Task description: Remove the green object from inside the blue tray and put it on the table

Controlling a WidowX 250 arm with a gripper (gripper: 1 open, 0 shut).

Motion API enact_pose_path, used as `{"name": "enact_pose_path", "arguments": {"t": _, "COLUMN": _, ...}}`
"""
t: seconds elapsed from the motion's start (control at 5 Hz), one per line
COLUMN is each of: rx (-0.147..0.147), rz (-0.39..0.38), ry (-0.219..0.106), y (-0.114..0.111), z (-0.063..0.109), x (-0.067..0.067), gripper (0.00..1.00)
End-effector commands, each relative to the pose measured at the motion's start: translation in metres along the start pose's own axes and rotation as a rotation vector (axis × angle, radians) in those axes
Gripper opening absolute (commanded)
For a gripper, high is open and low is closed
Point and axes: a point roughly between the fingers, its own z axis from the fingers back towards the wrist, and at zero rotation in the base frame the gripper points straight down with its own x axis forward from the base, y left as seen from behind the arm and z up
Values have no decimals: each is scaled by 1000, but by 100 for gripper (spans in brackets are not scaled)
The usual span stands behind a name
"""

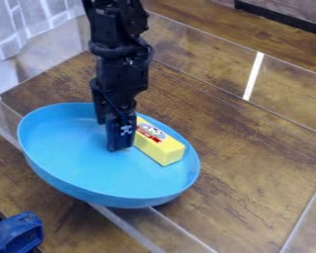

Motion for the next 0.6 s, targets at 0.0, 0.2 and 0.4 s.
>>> {"name": "enact_pose_path", "arguments": {"t": 0.0, "rx": -16, "rz": -22, "ry": 37, "y": 5, "z": -15, "x": -8, "gripper": 100}}
{"name": "enact_pose_path", "arguments": {"t": 0.2, "rx": -13, "rz": -35, "ry": 28, "y": 7, "z": -20, "x": -3, "gripper": 100}}
{"name": "enact_pose_path", "arguments": {"t": 0.4, "rx": -9, "rz": -49, "ry": 19, "y": 8, "z": -24, "x": 3, "gripper": 100}}
